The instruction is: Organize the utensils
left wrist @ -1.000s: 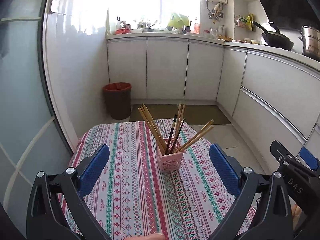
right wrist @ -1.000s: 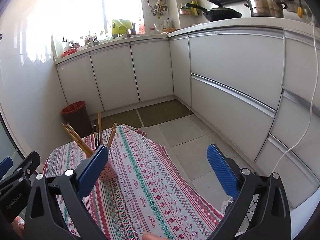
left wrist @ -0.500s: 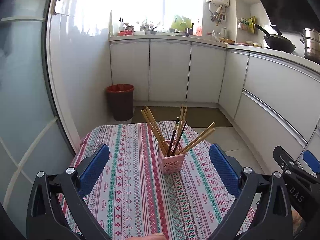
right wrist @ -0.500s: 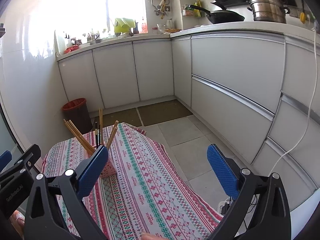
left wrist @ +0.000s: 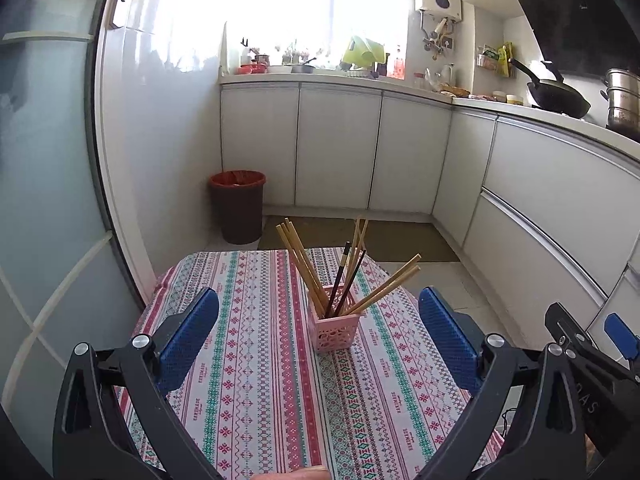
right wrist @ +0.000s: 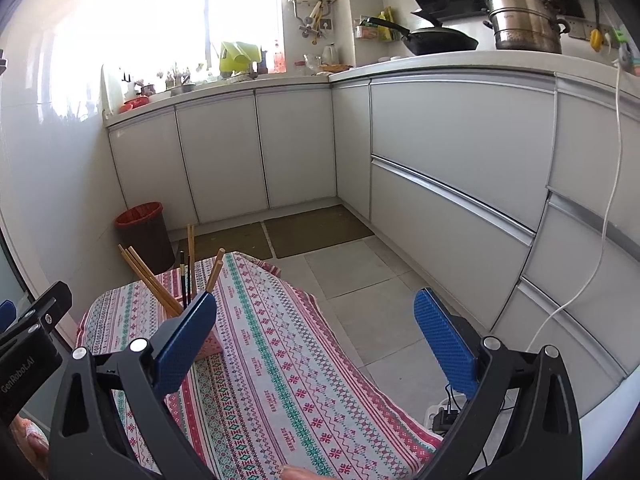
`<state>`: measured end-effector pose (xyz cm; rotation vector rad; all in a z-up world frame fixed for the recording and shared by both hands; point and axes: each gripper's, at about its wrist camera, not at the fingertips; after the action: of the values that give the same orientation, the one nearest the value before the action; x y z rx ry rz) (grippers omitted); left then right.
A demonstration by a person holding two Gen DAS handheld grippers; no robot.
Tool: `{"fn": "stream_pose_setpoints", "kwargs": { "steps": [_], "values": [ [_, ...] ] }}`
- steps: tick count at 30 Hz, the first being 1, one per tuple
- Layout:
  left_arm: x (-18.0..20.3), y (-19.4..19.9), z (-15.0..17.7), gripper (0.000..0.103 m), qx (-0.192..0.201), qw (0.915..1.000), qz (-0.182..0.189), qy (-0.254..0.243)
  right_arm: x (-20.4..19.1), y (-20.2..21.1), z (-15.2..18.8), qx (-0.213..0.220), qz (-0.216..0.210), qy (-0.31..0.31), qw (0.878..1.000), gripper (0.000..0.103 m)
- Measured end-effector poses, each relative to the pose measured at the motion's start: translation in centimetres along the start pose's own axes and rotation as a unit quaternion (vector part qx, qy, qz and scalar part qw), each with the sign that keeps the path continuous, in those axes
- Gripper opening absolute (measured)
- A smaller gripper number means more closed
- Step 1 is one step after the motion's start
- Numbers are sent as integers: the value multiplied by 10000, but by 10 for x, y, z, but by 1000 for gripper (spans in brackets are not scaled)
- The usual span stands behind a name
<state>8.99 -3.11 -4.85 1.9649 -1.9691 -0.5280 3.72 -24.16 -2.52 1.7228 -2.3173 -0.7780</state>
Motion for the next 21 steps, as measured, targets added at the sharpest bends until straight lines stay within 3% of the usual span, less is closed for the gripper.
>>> {"fn": "stream_pose_setpoints", "kwargs": {
  "steps": [21],
  "values": [
    [15,-5,0,96,-89,9999,125,-8,10,-2,0,-68,95,-172,9998,96]
  ]
}}
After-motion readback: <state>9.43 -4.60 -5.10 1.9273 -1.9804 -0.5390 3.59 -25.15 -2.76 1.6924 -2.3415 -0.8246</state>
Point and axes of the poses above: each gripper's, at about its wrist camera, not at the fingertips, and y roughly against the way its jaws point, x to its right, z to its underside, and after that the axes turned 8 degrees about -z, right-handed
